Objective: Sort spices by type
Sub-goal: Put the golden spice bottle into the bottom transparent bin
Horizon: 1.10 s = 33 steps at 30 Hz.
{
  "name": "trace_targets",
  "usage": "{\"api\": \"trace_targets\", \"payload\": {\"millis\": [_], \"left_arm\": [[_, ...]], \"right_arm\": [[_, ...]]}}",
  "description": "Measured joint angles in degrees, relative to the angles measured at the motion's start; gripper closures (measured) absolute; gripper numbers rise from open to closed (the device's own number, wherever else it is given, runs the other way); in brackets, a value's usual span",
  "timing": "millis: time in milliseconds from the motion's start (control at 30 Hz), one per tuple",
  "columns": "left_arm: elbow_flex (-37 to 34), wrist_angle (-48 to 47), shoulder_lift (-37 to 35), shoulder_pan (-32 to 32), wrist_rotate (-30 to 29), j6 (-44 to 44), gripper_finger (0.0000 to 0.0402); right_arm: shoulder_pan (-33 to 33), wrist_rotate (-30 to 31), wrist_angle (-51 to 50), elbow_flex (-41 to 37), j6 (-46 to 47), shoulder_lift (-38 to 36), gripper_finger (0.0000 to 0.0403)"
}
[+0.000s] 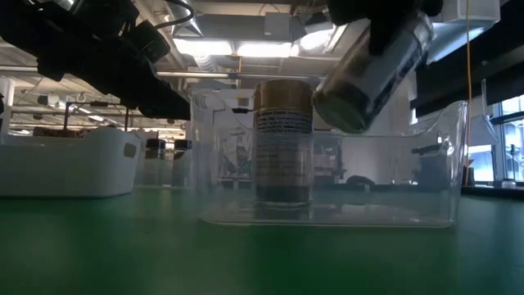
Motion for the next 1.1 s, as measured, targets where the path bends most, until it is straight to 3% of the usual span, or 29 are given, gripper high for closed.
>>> {"api": "trace_targets", "payload": {"millis": [533, 800, 967, 1100], "left_arm": [[0.0, 1.1, 0.0, 0.0, 0.0, 0.0, 0.0125], [0.0, 1.4, 0.0, 0.0, 0.0, -0.1, 0.0125], [0.0, 1.4, 0.0, 0.0, 0.0, -0.1, 0.0125], [0.0, 1.4, 0.0, 0.0, 0.0, -0.1, 0.0125]], "right_arm": [[-0.4, 1.5, -1.0, 0.1, 0.1, 8.4, 0.0118], [-0.4, 2.8, -0.3, 0.1, 0.4, 8.4, 0.0036], [-0.4, 2.6, -1.1, 0.2, 0.4, 8.1, 0.0025], [-0.4, 1.3, -9.3, 5.0, 0.1, 7.6, 0.0024]]}}
